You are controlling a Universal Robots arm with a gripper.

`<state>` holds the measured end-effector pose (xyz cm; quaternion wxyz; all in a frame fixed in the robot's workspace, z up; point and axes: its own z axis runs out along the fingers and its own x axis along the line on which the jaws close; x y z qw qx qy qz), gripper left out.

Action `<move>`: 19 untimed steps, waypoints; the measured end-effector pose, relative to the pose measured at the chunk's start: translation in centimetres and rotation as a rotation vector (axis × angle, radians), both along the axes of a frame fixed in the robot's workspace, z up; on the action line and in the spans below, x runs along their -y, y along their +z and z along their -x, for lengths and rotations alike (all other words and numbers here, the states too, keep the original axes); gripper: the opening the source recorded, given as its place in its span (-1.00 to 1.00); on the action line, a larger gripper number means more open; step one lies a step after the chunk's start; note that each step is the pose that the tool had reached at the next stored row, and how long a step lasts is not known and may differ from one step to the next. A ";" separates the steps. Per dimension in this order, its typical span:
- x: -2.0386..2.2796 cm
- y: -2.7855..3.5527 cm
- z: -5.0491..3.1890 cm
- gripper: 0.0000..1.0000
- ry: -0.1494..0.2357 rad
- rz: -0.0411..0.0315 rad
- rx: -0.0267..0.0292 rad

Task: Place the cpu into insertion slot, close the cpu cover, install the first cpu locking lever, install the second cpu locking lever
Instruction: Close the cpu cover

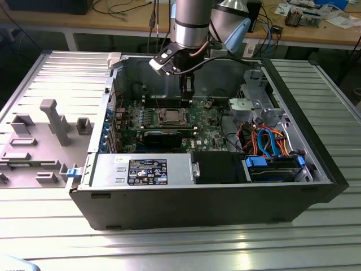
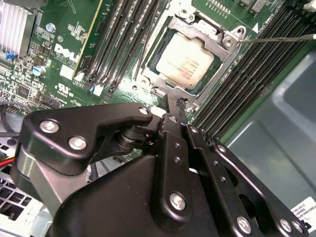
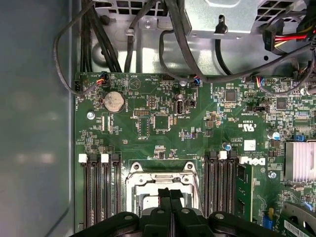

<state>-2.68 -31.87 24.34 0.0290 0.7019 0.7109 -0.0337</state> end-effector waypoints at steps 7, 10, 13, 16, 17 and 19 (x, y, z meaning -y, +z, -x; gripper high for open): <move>0.00 -0.02 0.12 -0.79 0.000 0.0001 -0.0112; 0.01 -0.01 0.52 -0.79 0.000 0.0001 -0.0112; 0.01 -0.02 1.02 -0.79 0.000 0.0001 -0.0113; 0.01 -0.05 1.41 -0.79 0.000 0.0002 -0.0112; 0.01 -0.06 1.53 -0.79 0.000 0.0002 -0.0113; 0.01 -0.09 1.78 -0.79 0.000 0.0002 -0.0113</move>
